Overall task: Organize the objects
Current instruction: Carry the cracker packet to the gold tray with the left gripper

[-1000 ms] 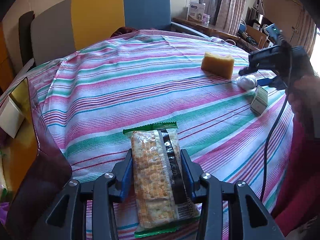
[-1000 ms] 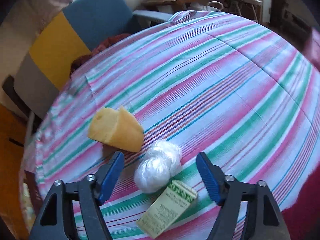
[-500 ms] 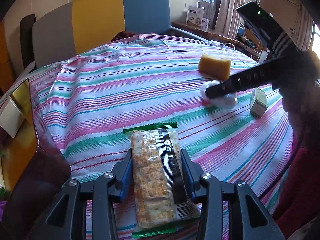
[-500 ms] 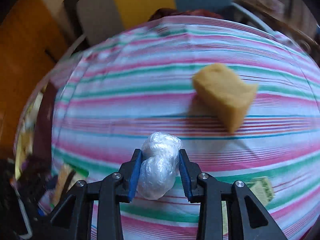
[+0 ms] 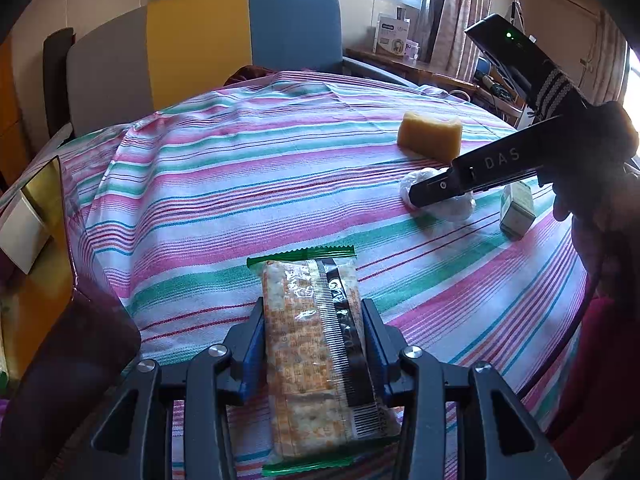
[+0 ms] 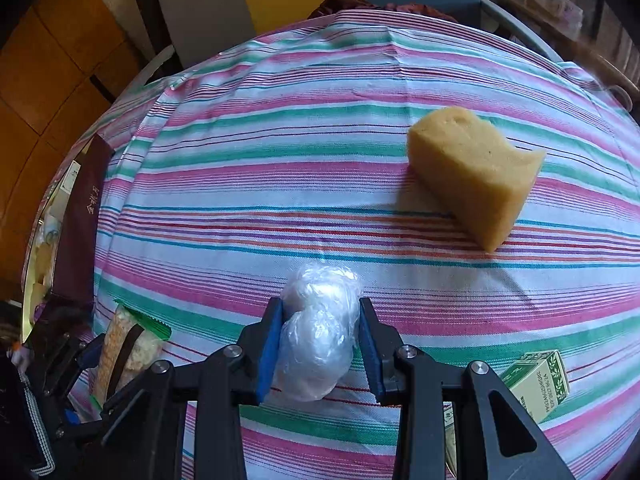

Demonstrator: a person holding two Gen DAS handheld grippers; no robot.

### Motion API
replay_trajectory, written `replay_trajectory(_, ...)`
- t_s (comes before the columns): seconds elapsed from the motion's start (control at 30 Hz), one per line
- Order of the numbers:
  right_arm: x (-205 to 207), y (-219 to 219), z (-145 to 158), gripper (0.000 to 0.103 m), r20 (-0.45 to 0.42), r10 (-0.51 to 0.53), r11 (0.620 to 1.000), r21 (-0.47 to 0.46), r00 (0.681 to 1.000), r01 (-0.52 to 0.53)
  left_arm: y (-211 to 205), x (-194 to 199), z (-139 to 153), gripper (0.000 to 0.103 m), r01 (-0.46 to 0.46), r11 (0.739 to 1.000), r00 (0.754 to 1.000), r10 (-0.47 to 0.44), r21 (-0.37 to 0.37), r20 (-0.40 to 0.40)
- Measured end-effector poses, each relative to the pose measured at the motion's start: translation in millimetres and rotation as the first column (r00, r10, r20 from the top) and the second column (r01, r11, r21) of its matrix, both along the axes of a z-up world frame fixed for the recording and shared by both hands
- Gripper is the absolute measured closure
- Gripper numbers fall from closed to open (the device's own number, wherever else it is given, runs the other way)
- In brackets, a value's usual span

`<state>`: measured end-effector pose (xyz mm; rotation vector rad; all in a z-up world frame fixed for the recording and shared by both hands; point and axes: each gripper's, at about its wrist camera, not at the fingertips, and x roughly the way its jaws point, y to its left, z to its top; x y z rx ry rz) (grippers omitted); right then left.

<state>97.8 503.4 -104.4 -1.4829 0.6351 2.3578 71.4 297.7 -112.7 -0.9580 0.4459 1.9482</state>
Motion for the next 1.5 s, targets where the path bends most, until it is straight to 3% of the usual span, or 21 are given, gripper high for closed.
replay_trajectory(0.33, -2.7, -2.2, 1.3, 0.066, 0.007, 0.003, 1.000, 0.010, 1.000, -0.003, -0.1, 0.6, 0.0, 0.059, -0.001, 1.000, 1.000, 0.001, -0.001, -0.005)
replay_trajectory(0.67, -4.9, -13.8, -0.6, 0.066, 0.051, 0.062, 0.993, 0.101, 0.997, -0.067, 1.0, 1.8, -0.2, 0.060, -0.003, 1.000, 1.000, 0.003, -0.005, -0.018)
replay_trajectory(0.77, -5.1, -14.5, -0.1, 0.066, 0.055, 0.070, 0.991, 0.110, 0.996, -0.076, -0.3, -2.5, 4.5, 0.062, -0.021, 1.000, 0.999, 0.021, -0.009, 0.024)
replay_trajectory(0.93, -2.2, -13.5, 0.2, 0.066, 0.054, 0.080, 0.989, 0.121, 0.995, -0.086, -22.8, -11.2, 40.6, 0.062, -0.052, 0.993, 0.996, 0.043, 0.103, 0.083)
replay_trajectory(1.03, 1.7, -12.2, 1.6, 0.066, 0.055, 0.083, 0.988, 0.128, 0.995, -0.089, -54.9, -34.6, 68.2, 0.062, -0.150, 0.974, 0.982, 0.126, 0.173, 0.140)
replay_trajectory(1.1, 1.2, -13.5, 1.5, 0.066, 0.056, 0.084, 0.987, 0.134, 0.995, -0.091, -78.7, -59.6, 77.9, 0.062, -0.248, 0.950, 0.956, 0.208, 0.188, 0.209)
replay_trajectory(1.17, 2.9, -14.7, 2.6, 0.066, 0.057, 0.083, 0.987, 0.136, 0.995, -0.090, -107.4, -86.7, 81.4, 0.062, -0.359, 0.913, 0.911, 0.297, 0.194, 0.286)
replay_trajectory(1.27, 3.8, -14.7, 3.3, 0.066, 0.058, 0.083, 0.986, 0.138, 0.995, -0.090, -151.0, -127.4, 77.3, 0.062, -0.518, 0.839, 0.821, 0.433, 0.167, 0.373)
replay_trajectory(1.3, 2.3, -16.7, 2.9, 0.066, 0.059, 0.082, 0.986, 0.140, 0.995, -0.090, -165.6, -141.6, 73.1, 0.062, -0.573, 0.806, 0.781, 0.480, 0.151, 0.401)
replay_trajectory(1.4, 2.8, -17.8, 3.5, 0.066, 0.061, 0.082, 0.986, 0.143, 0.995, -0.090, -195.7, -174.7, 59.6, 0.062, -0.680, 0.727, 0.685, 0.581, 0.100, 0.439)
replay_trajectory(1.5, 3.2, -17.4, 3.8, 0.066, 0.061, 0.083, 0.985, 0.144, 0.995, -0.091, -212.8, -201.5, 46.9, 0.062, -0.741, 0.669, 0.615, 0.637, 0.063, 0.466)
